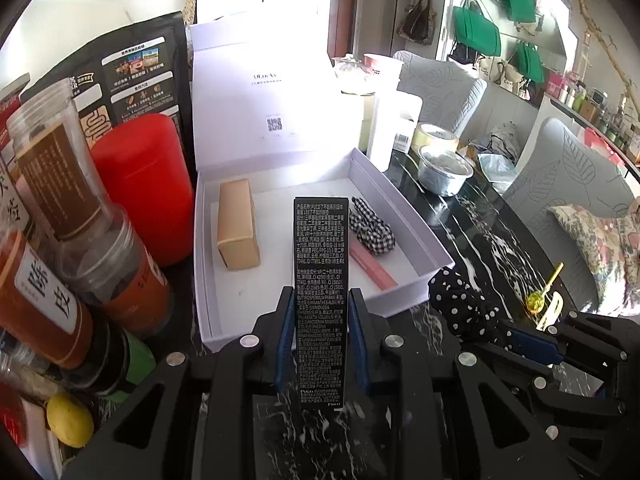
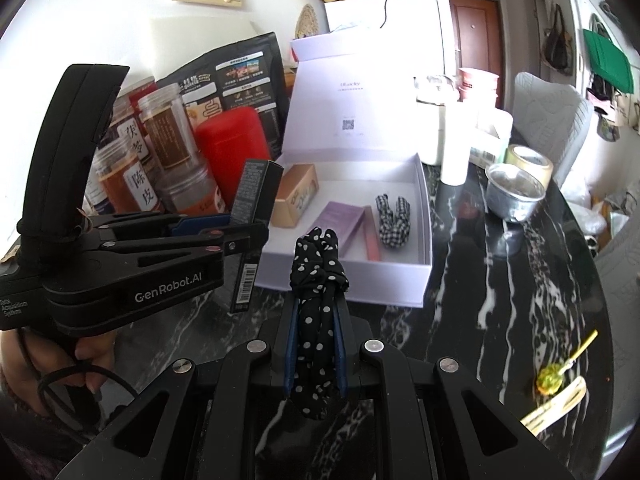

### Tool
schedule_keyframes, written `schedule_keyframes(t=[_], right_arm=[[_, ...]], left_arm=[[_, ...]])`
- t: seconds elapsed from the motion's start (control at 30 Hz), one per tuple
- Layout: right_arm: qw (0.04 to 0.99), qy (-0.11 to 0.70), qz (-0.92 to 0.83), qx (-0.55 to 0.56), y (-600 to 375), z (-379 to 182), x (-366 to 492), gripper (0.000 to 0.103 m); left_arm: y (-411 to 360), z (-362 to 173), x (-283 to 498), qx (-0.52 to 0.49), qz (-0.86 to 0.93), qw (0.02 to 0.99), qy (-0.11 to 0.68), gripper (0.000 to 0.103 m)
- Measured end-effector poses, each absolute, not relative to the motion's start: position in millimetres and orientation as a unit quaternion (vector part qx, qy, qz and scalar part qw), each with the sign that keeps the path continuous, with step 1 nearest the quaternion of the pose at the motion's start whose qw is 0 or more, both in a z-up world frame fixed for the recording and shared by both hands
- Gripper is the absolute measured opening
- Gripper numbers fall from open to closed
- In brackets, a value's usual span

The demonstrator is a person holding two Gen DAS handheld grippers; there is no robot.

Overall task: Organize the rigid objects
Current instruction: 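Lower the black box with the left tool into the white box beside the tan box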

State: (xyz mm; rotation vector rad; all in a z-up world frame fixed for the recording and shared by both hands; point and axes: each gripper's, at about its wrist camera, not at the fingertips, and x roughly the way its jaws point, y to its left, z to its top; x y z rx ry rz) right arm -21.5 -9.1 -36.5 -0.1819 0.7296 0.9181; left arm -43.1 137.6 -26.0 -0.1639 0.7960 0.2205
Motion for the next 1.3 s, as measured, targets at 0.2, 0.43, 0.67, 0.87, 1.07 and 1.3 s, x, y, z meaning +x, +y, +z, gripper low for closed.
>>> schedule_keyframes(t=[0.2, 0.43, 0.67, 0.87, 1.07, 1.3], right_arm=[[0.833, 0.334, 0.434, -0.086, -4.7, -30.3, -11.9, 0.015], [0.837, 0.323, 0.432, -0.088, -0.1, -23.1, 2.2, 0.015], [0.836, 0.316, 0.438, -0.09, 9.2, -17.9, 19.2, 0.015], [0.839, 0.308, 0.438, -0.094, 20.0, -13.3, 35.8, 0.015], [0.844, 0.297, 0.437, -0.098, 32.5, -7.2, 51.7, 0.015], [0.845, 0.293, 0.435, -0.103, 45.7, -4.6, 67.5, 0.015]], left_arm=[[140.7, -20.1, -31.3, -0.079, 0.105, 0.916, 0.38, 0.025], [145.6, -12.3, -17.2, -0.08, 0.105, 0.92, 0.37, 0.025], [150.6, -7.7, 1.2, -0.08, 0.096, 0.922, 0.365, 0.025], [161.7, -2.4, 18.8, -0.079, 0.103, 0.926, 0.354, 0.025], [175.7, 3.8, 38.4, -0.087, 0.105, 0.929, 0.344, 0.025], [185.4, 7.7, 53.3, -0.088, 0.118, 0.929, 0.339, 0.025]])
